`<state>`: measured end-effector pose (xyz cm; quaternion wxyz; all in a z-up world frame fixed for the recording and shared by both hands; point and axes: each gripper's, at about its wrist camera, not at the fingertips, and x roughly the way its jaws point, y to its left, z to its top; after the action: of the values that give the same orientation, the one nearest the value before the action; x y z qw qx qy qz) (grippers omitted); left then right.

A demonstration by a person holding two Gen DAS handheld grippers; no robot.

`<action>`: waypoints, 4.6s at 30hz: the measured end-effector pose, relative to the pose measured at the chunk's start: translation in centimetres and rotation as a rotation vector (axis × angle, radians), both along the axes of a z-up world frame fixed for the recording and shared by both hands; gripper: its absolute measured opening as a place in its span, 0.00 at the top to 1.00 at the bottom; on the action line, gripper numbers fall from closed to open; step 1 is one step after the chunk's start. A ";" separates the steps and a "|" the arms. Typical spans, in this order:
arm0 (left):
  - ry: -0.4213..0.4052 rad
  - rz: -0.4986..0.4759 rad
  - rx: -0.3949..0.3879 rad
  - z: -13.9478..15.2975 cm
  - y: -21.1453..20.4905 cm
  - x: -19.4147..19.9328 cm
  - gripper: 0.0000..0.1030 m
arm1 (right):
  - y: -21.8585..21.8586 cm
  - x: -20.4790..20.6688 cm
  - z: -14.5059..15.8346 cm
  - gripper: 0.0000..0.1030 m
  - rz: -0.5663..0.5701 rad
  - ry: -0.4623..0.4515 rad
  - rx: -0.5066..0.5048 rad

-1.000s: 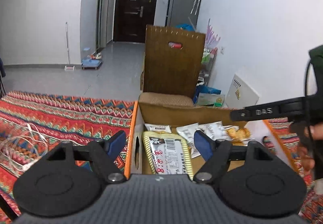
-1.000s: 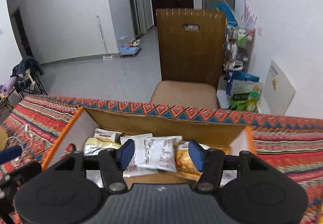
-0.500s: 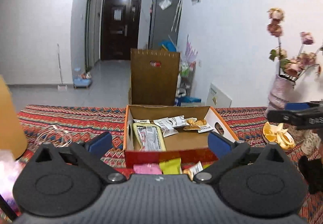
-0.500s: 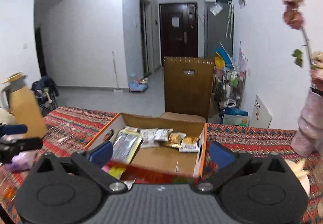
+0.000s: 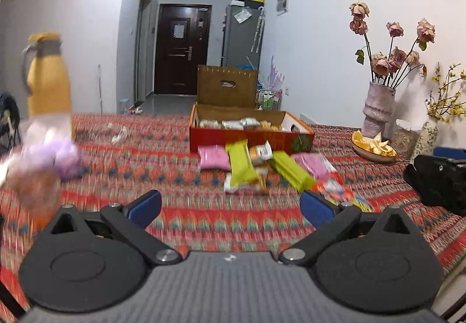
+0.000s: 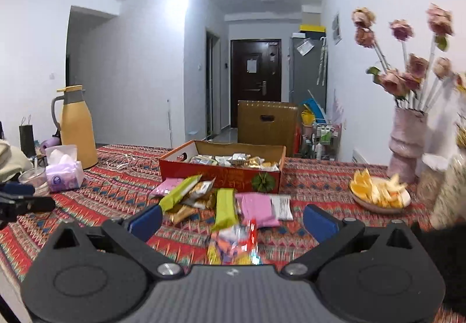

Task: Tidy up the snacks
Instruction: 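Grasp a yellow-green bar with left tool while right tool grasps a pumpkin oat cracker packet, then carry both held snacks into the box and open both tools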

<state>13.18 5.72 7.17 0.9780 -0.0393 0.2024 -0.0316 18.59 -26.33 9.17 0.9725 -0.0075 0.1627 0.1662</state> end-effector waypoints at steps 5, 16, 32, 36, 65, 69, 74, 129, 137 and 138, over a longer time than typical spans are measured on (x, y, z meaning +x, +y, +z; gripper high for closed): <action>0.062 0.011 -0.030 -3.2 -0.3 -3.4 0.00 | -0.6 -4.4 -3.3 0.00 -0.034 0.038 0.046; 0.081 0.013 -0.029 -3.6 -0.5 -2.2 0.00 | 0.1 -4.8 -6.3 0.00 -0.039 0.096 -0.009; 0.132 -0.092 -0.043 -3.8 -0.8 20.3 0.16 | 4.5 6.2 -6.1 0.04 0.064 0.132 -0.077; 0.198 -0.137 -0.035 -6.0 -1.4 28.0 0.29 | 6.4 10.0 -6.7 0.09 0.094 0.169 -0.119; 0.180 -0.009 -0.175 -4.2 6.1 28.6 0.68 | 19.9 24.9 -9.9 0.59 0.411 0.423 -0.260; 0.148 -0.076 -0.203 -2.8 5.0 24.0 0.67 | 17.4 20.4 -9.2 0.61 0.374 0.391 -0.254; 0.102 -0.124 -0.208 -1.3 2.9 16.3 0.67 | 12.7 14.0 -6.9 0.61 0.298 0.301 -0.161; 0.287 -0.006 -0.102 -5.0 -0.4 50.1 0.60 | 10.9 51.7 -7.8 0.54 -0.071 0.341 -0.388; 0.233 0.007 -0.103 -1.7 1.3 47.1 0.51 | 10.0 47.8 -4.1 0.42 -0.047 0.249 -0.351; 0.221 0.007 -0.099 -0.9 1.4 46.3 0.50 | 9.7 46.9 -3.2 0.42 -0.042 0.233 -0.353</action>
<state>59.45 7.14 6.29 0.9467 -0.0916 0.3071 -0.0337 65.50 -16.59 5.98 0.9341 -0.1550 0.3006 0.1148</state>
